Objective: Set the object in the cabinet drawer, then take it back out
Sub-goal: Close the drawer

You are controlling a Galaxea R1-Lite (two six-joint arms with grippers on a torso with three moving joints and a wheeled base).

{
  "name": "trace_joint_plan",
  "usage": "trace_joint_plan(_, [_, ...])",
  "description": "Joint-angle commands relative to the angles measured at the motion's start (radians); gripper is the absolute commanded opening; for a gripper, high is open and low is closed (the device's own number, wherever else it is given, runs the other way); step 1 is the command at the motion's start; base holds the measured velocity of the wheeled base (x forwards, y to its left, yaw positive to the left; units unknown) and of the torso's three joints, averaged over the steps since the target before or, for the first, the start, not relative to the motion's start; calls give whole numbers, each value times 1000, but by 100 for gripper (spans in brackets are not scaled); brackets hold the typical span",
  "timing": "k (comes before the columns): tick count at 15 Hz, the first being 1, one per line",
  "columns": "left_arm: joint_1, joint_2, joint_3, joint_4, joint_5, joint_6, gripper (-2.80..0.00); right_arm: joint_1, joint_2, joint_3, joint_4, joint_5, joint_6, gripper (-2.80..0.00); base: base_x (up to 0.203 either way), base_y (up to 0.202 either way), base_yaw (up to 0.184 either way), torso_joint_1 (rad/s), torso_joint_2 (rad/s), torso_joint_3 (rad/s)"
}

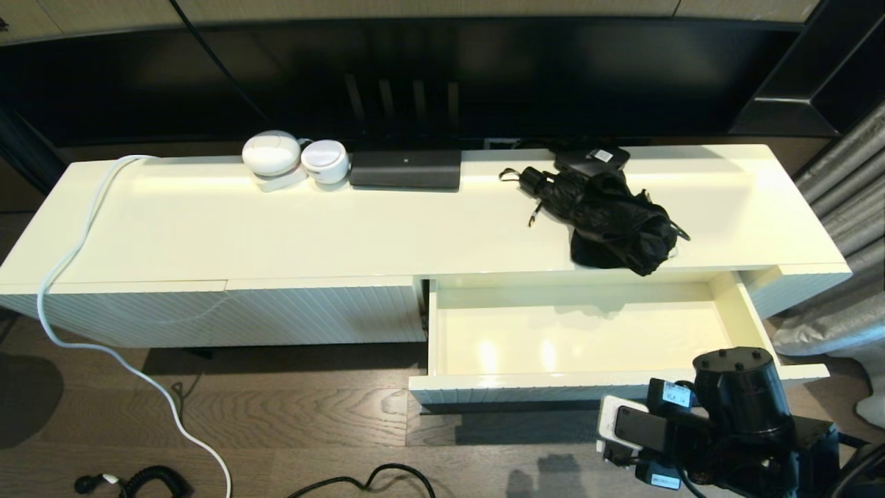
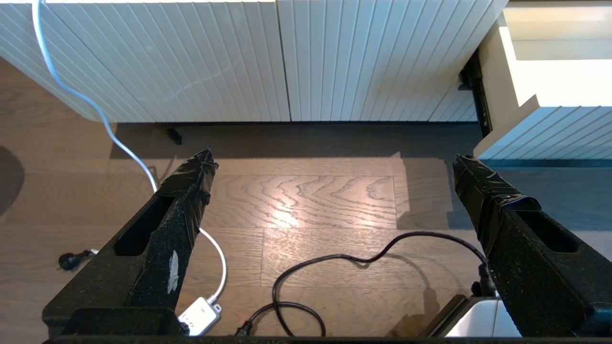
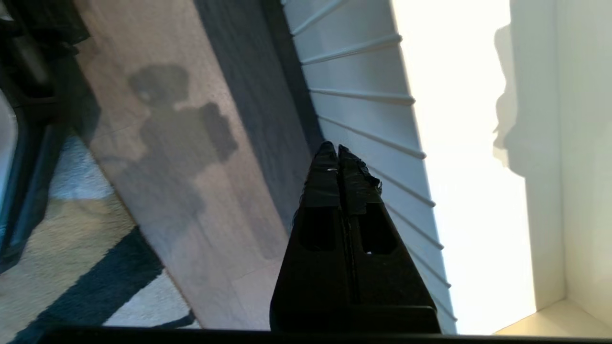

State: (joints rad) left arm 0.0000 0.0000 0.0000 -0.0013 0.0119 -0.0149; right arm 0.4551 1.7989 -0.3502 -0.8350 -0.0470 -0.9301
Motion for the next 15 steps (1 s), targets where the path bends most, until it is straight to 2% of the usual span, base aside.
trace_joint_plan(1, [2, 0, 0, 0, 0, 0, 0, -9, 33, 0, -34, -1, -14, -280, 0, 0, 0, 0, 0, 0])
trace_joint_plan(11, [0, 0, 0, 0, 0, 0, 0, -42, 91, -10, -203, 1, -99, -280, 0, 0, 0, 0, 0, 0])
trace_joint_plan(15, [0, 0, 0, 0, 0, 0, 0, -44, 110, -24, -248, 1, -105, -280, 0, 0, 0, 0, 0, 0])
